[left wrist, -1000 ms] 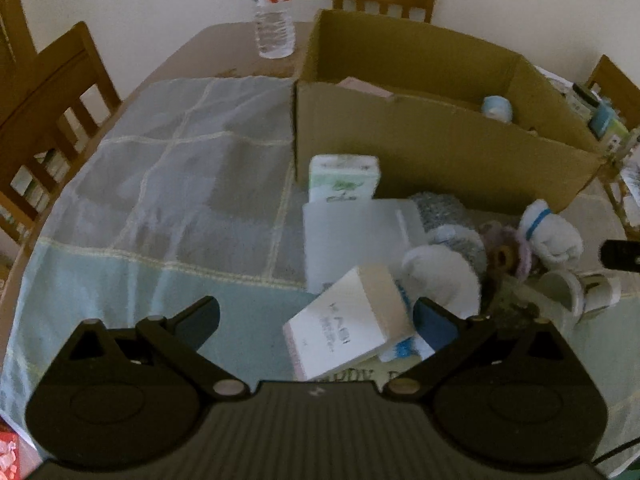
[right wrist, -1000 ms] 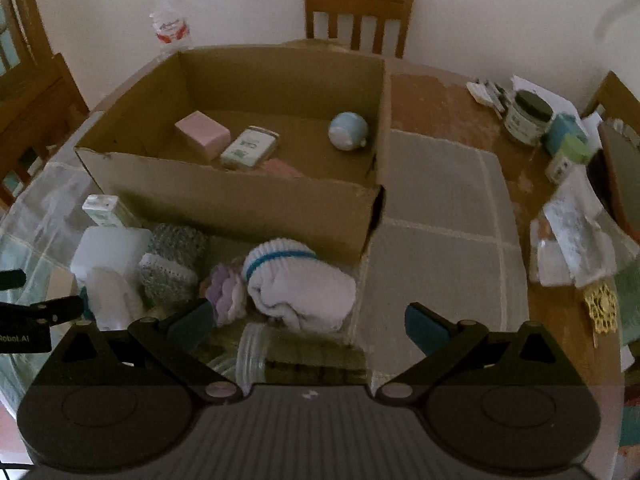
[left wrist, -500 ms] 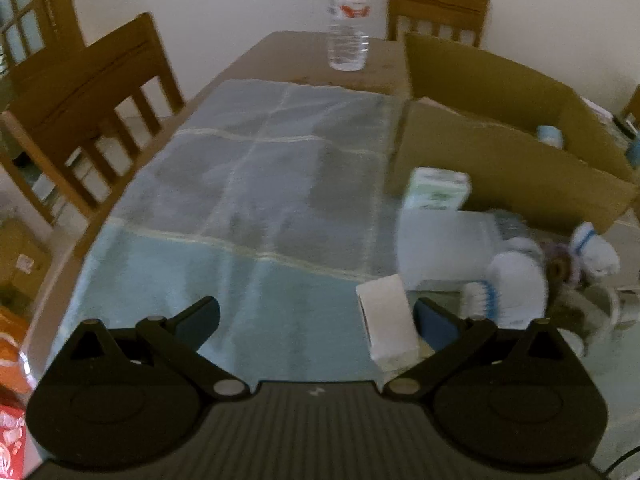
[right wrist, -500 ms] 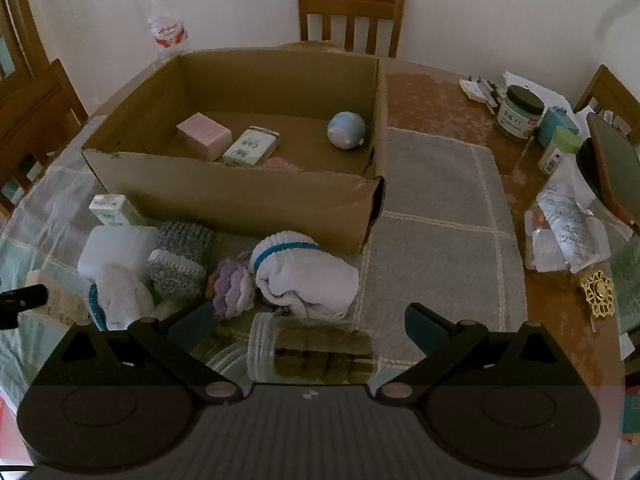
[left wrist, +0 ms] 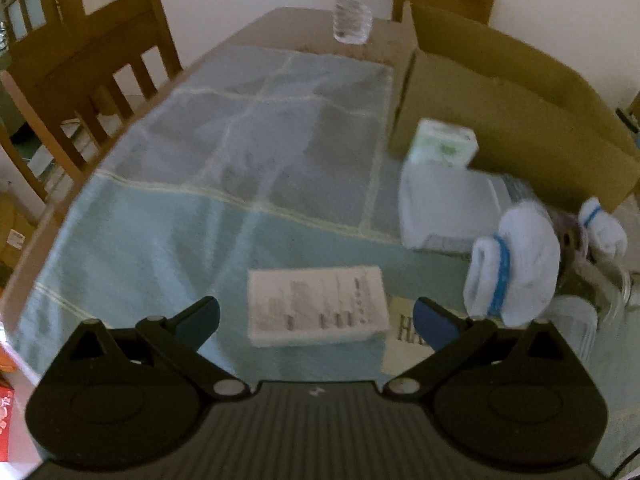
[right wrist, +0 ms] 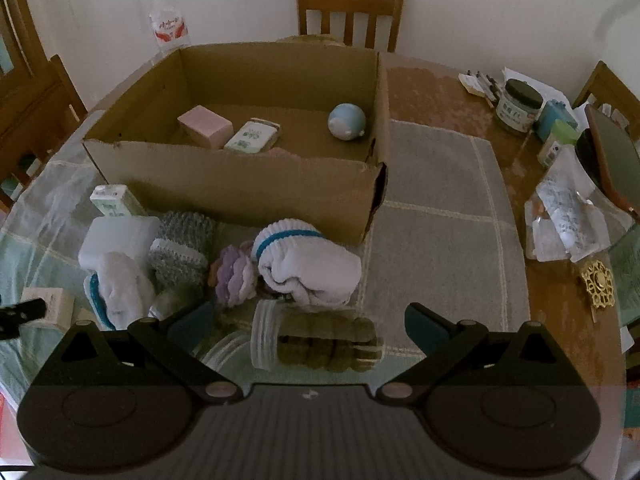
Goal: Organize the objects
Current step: 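Move both tools back to the pile toward the white box and snack jar, then grasp the white printed box with the left tool while the right tool grasps the snack jar, then drop the white box and snack jar into the cardboard box with both tools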
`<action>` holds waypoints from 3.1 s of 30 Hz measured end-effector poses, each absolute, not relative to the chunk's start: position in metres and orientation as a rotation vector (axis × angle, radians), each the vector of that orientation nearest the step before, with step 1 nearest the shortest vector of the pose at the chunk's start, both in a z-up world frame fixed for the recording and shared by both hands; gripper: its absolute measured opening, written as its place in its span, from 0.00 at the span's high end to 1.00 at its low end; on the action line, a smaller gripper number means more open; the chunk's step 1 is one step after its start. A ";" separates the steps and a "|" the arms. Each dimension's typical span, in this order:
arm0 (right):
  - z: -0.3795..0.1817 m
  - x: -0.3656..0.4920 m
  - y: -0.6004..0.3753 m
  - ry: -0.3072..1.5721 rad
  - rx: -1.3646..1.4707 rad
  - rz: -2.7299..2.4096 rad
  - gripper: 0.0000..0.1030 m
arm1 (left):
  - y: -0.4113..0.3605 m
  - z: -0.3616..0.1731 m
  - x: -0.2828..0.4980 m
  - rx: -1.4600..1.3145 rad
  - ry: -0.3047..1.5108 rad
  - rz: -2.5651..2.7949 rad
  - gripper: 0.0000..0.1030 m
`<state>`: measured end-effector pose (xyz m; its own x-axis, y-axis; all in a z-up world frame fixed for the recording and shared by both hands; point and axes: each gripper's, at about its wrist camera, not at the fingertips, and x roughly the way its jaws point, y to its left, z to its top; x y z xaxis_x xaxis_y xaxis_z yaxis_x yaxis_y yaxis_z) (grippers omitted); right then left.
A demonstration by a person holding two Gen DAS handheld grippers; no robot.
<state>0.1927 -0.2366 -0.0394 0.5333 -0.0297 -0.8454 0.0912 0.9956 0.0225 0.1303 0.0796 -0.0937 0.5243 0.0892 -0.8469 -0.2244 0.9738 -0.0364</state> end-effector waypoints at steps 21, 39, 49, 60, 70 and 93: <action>-0.068 0.204 -0.250 1.067 0.102 -0.031 0.00 | 0.096 -0.118 0.135 -0.160 1.050 0.285 0.00; -0.101 0.216 -0.275 1.146 0.069 -0.105 0.00 | 0.084 -0.121 0.152 -0.131 1.023 0.304 0.00; -0.109 0.221 -0.277 1.168 0.066 -0.088 0.00 | 0.076 -0.121 0.151 -0.125 0.993 0.294 0.06; -0.112 0.224 -0.275 1.177 0.058 -0.054 0.00 | 0.054 -0.115 0.155 -0.065 0.978 0.189 0.20; -0.109 0.222 -0.272 1.180 0.042 -0.061 0.08 | 0.060 -0.112 0.159 -0.102 0.999 0.201 0.23; -0.008 0.226 -0.265 1.031 -0.065 0.148 0.08 | 0.058 0.001 0.179 0.032 0.916 -0.044 0.23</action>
<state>0.2260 -0.2645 -0.0078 0.5052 0.0921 -0.8581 -0.1529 0.9881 0.0160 0.1789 0.0582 0.0010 0.6084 -0.0246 -0.7933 0.0520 0.9986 0.0089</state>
